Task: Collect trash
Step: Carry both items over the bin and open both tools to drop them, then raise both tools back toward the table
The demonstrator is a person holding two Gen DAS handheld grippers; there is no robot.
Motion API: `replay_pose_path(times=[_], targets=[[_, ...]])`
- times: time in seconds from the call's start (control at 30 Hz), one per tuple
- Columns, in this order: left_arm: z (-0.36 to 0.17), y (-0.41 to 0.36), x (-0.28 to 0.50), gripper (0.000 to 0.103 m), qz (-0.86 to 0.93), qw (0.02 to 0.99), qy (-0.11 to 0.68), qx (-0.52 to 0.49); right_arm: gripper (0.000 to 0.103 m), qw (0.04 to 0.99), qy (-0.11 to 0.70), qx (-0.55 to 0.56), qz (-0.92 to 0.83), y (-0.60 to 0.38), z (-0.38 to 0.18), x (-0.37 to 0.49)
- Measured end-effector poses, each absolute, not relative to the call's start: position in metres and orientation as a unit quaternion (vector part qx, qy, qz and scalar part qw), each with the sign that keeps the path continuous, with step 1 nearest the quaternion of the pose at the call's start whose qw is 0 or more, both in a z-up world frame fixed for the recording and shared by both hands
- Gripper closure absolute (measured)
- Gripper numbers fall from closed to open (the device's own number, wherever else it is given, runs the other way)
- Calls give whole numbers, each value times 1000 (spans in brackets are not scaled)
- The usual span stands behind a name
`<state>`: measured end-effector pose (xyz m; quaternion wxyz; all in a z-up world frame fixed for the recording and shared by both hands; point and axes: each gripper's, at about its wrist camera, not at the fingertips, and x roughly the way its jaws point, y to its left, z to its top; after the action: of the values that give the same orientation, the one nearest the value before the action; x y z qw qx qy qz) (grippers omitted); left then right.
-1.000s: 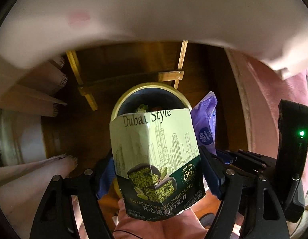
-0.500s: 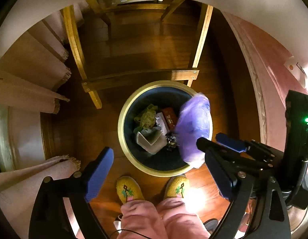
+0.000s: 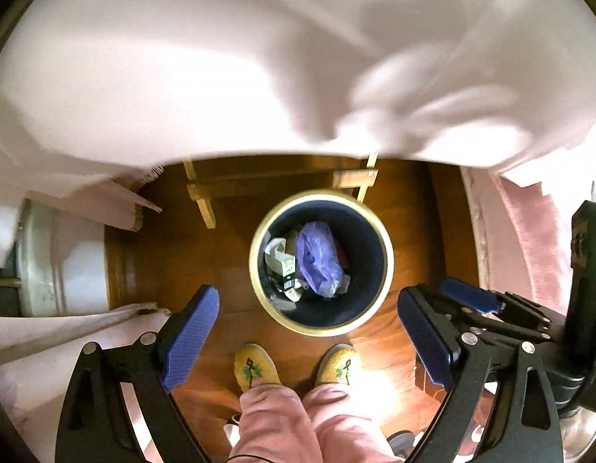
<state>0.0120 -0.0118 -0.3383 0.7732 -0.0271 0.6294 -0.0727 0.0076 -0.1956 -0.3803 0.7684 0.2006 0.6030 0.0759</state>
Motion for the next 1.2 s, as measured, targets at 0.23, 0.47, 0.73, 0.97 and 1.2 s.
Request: replay_pose_path(times=[0.23, 0.47, 0.73, 0.97, 1.2], targets=[[-227, -10, -5, 8, -88, 804, 588, -23, 54, 778, 583, 219, 83, -192, -282, -7], [-119, -5, -13, 8, -76, 822, 564, -24, 51, 803, 545, 209, 124, -185, -169, -16], [1, 0, -12, 8, -41, 870, 490, 5, 51, 837, 486, 190, 162, -194, -53, -17], [73, 1, 10, 8, -6, 893, 451, 0, 51, 864, 435, 171, 186, -205, 11, -8], [104, -1, 42, 8, 10, 906, 422, 27, 51, 881, 401, 150, 202, -206, 46, 32]])
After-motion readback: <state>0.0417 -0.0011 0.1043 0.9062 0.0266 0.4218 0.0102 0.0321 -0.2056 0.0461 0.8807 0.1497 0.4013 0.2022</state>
